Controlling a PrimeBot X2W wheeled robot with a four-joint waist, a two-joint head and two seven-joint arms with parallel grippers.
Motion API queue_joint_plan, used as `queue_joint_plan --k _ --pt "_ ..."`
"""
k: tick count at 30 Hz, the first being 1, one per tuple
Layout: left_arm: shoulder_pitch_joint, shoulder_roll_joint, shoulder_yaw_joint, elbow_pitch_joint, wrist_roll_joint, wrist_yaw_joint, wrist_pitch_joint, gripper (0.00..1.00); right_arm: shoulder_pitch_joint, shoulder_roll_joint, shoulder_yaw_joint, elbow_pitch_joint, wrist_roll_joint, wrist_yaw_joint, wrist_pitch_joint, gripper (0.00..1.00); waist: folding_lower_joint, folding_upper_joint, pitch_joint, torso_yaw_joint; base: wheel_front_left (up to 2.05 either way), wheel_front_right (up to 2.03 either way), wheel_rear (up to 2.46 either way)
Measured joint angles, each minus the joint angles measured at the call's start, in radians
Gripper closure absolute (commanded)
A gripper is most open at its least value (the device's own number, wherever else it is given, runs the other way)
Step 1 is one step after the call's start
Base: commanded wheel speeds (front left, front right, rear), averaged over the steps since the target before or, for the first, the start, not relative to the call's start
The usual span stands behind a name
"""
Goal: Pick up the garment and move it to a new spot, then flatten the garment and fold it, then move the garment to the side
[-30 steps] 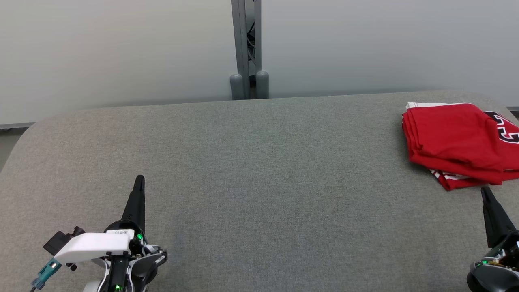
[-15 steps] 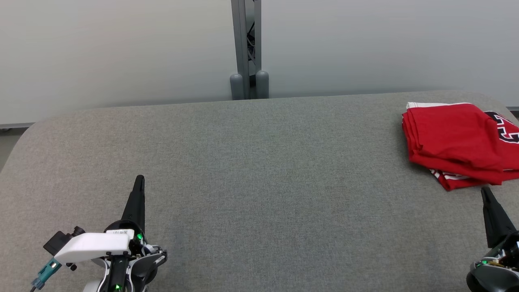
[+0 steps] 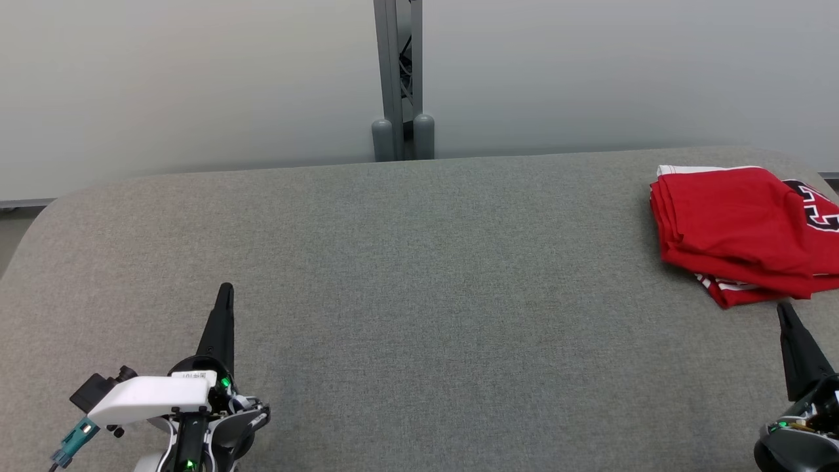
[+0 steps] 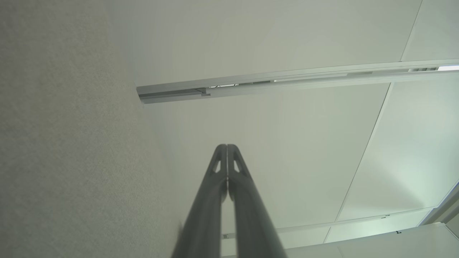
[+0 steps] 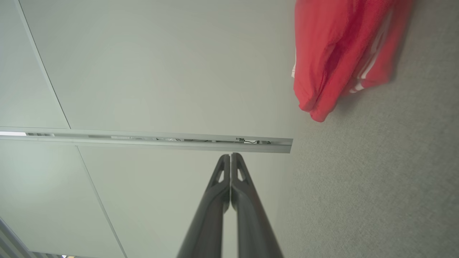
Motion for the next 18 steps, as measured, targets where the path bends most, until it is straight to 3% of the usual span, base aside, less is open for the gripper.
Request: queue_joint_plan --k 18 --pt "0.000 -0.001 0.001 0.000 0.000 0.000 0.000 1.00 0.000 0.004 -0.005 0.000 -0.006 0.000 0.003 1.00 0.0000 0.0000 0.000 0.000 0.00 0.00 0.00"
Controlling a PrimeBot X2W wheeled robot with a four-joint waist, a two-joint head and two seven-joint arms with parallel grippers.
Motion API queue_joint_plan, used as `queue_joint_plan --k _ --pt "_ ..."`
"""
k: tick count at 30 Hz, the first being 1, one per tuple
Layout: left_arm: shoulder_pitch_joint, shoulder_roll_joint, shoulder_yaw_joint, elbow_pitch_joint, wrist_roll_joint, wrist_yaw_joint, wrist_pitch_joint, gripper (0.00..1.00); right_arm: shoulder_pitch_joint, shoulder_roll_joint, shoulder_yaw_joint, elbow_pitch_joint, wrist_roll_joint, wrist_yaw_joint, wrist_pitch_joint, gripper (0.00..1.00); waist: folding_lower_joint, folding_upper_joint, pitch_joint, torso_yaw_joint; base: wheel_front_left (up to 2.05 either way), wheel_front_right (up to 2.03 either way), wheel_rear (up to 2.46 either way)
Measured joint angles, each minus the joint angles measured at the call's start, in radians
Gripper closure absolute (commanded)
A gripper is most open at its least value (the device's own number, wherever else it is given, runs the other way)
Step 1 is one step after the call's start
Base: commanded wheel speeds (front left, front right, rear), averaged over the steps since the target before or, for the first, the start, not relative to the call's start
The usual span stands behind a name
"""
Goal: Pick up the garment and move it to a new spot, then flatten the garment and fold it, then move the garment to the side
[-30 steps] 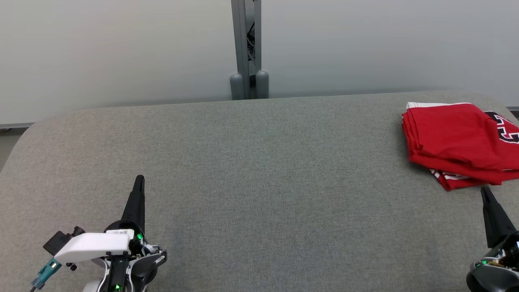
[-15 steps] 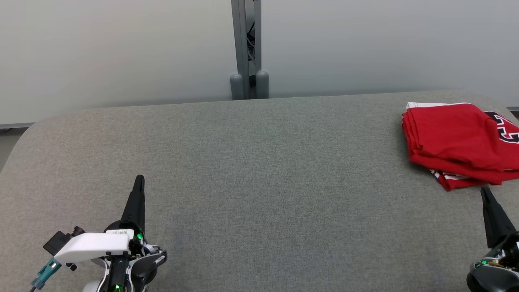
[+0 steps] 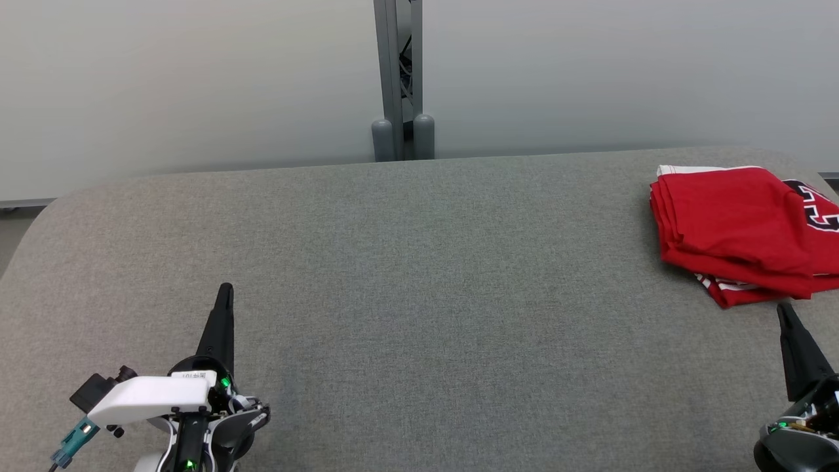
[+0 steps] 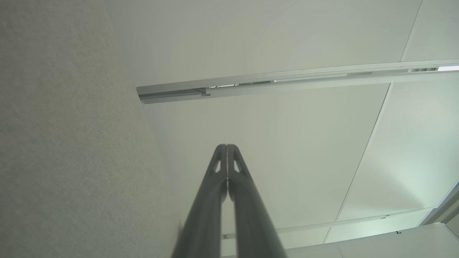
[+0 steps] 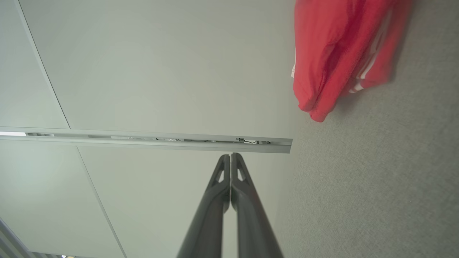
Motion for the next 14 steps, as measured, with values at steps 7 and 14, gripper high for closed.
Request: queue_joint_plan --k 7,14 --pt "0.000 0.000 0.000 0.000 0.000 0.000 0.000 1.00 0.000 0.001 -0.002 0.000 -0.001 0.000 0.001 1.00 0.0000 0.0000 0.000 0.000 0.00 0.00 0.00" --pt "0.000 0.000 0.001 0.000 0.000 0.000 0.001 1.00 0.000 0.002 -0.004 0.000 -0.002 0.000 0.001 1.00 0.0000 0.0000 0.000 0.000 0.00 0.00 0.00"
